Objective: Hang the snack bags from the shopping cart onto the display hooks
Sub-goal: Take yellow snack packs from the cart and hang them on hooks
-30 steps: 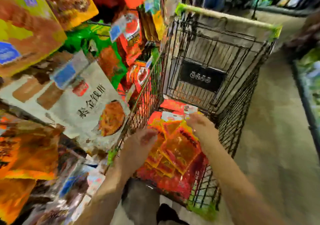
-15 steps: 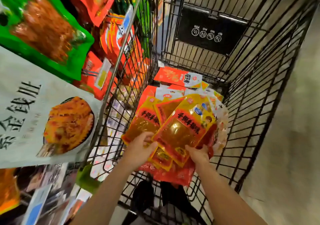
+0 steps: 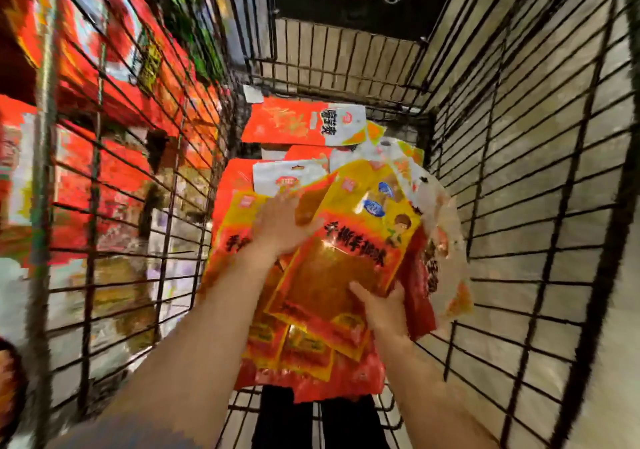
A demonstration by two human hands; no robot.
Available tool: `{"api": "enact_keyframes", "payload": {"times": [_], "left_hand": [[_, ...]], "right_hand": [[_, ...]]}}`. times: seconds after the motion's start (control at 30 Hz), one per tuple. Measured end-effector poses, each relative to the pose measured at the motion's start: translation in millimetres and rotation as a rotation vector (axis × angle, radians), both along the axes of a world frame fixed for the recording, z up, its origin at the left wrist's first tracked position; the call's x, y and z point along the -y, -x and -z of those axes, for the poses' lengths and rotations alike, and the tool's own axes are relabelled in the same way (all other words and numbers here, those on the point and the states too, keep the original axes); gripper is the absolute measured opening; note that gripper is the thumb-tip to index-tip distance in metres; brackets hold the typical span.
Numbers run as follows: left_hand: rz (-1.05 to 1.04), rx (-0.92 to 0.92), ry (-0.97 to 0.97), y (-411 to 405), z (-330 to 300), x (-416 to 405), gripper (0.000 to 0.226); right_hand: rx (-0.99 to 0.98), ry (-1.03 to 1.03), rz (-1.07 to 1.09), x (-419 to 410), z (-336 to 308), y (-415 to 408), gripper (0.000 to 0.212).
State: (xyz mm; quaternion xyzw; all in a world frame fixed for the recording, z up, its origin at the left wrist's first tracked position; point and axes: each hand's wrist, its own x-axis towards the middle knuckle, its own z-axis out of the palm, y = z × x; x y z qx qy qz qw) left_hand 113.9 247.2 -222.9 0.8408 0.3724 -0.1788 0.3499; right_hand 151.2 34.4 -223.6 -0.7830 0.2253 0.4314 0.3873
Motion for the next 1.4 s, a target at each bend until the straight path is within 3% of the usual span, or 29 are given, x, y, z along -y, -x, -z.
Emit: {"api": "enact_keyframes", "payload": {"times": [0.07,0.17,0.3,0.4,0.43,0.53,0.77,0.9,1.0,1.07,1.23,1.33,1.4], "left_hand": [[0.115,-0.091,-0.147,4.6,10.7,9.1,0.097],[0.141,-0.022,-0.196,19.1,12.2,21.1,0.098],[-0.052,0.018,-0.104,43.1,-8.5,40.1,0.088],[-0.283,0.098,-0.040,68.2,-33.7,60.5,0.080],[-0.347,0.101,-0.009,77.2,-42.0,67.8,0.075],[-0.523,0.079,0.102,102.5,-58.4,88.1,0.068],[-0.761,-0.045,0.252,149.8,-59.5,92.9,0.052],[-0.746,-0.090,0.259,153.8,-59.0,92.7,0.038],[-0.716,-0.074,0.159,149.7,-68.7,102.5,0.024],[-0.708,-0.042,0.099,148.2,-75.4,103.8,0.010],[-0.656,0.220,0.122,124.9,-102.9,87.3,0.013],[-0.652,0.310,0.084,95.0,-91.3,56.9,0.006],[-0.651,0.211,0.111,78.6,-64.2,35.3,0.022]], "right_hand": [[-0.014,-0.018,0.019,0.1,2.1,0.2,0.087],[-0.021,-0.072,0.051,-2.5,-4.3,-6.0,0.069],[-0.064,-0.120,0.005,-14.3,-15.1,-10.2,0.054],[-0.026,-0.073,-0.079,-14.1,-1.0,-1.3,0.094],[-0.016,-0.051,-0.139,-18.0,-9.4,2.1,0.098],[-0.054,-0.038,-0.261,-27.2,-47.5,15.9,0.088],[-0.026,0.126,-0.558,-13.7,-64.0,66.0,0.090],[0.030,0.184,-0.619,3.8,-62.8,77.7,0.084],[0.098,0.214,-0.610,10.8,-61.3,81.2,0.077],[0.115,0.243,-0.540,13.0,-62.5,80.5,0.064],[0.160,0.134,-0.280,6.8,-84.8,60.0,0.024],[0.129,0.126,-0.229,-13.1,-87.6,23.8,0.037],[0.148,0.150,-0.344,-27.5,-75.5,1.3,0.038]]}}
